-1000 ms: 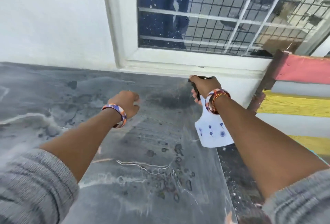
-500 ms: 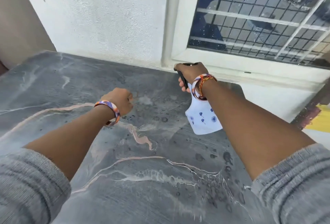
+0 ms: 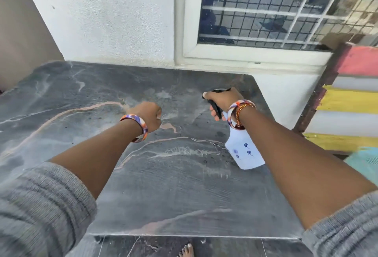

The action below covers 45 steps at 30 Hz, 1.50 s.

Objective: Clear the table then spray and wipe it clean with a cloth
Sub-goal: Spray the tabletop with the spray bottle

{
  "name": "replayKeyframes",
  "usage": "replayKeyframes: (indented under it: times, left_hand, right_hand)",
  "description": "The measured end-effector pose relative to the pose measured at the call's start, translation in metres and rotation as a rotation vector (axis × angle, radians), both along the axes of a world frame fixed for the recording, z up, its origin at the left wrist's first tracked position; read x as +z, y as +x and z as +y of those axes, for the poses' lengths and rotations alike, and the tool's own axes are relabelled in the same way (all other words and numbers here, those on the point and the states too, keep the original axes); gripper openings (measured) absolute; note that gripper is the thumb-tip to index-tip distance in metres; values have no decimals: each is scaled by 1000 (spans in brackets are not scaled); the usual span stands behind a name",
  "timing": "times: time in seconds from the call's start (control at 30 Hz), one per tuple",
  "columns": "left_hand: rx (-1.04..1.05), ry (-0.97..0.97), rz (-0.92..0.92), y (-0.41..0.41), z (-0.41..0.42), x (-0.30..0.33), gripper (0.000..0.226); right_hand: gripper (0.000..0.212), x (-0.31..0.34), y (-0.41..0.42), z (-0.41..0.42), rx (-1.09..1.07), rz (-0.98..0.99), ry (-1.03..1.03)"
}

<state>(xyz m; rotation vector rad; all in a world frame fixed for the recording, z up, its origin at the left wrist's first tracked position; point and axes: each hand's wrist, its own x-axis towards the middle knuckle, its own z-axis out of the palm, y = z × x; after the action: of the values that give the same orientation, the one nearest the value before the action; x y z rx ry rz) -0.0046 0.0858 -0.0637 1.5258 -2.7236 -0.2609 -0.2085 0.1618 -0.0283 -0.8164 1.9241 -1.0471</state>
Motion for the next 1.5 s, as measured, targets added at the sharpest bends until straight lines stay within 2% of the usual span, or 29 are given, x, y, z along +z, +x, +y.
replayKeyframes:
  times: [0.07,0.2,0.3,0.4,0.5,0.6,0.73,0.8,0.93,1.03,1.23,1.5]
  left_hand:
    - [-51,-5,-29,1,21,-3,22]
    - [-162,27,-122,1,62,-6,22]
    - [-266,61,-126,-5,95,-3,24]
    - [-347,123,-102,-13,126,0,26]
    - [-419,160,-56,-17,155,-1,27]
    - [-456,171,-46,-14,174,-2,30]
    - [-477,151,-106,0,181,2,19]
    - [-442,144,-95,11,176,3,28]
    - [-325,122,-92,44,154,1,38]
    - [-220,130,-163,79,136,0,29]
    - [27,105,-234,177,89,-8,8]
    - [318,151,-384,314,46,-13,21]
  right_hand:
    - [30,-8,2,30,-53,29,-3]
    - [26,-16,-2,91,-127,-76,26]
    - [28,-11,-9,145,-248,-80,54]
    - [24,-10,-15,191,-415,-92,-8]
    - [17,-11,-10,233,-507,4,-18]
    - [21,-14,-2,263,-517,63,19]
    - [19,-25,21,275,-446,-202,80]
    - [21,-32,41,269,-374,-256,116]
    - [28,-43,93,242,-200,-105,158]
    - [33,-40,129,215,-67,-13,205]
    - [28,-30,202,133,207,-216,271]
    - [21,-29,299,56,454,-54,201]
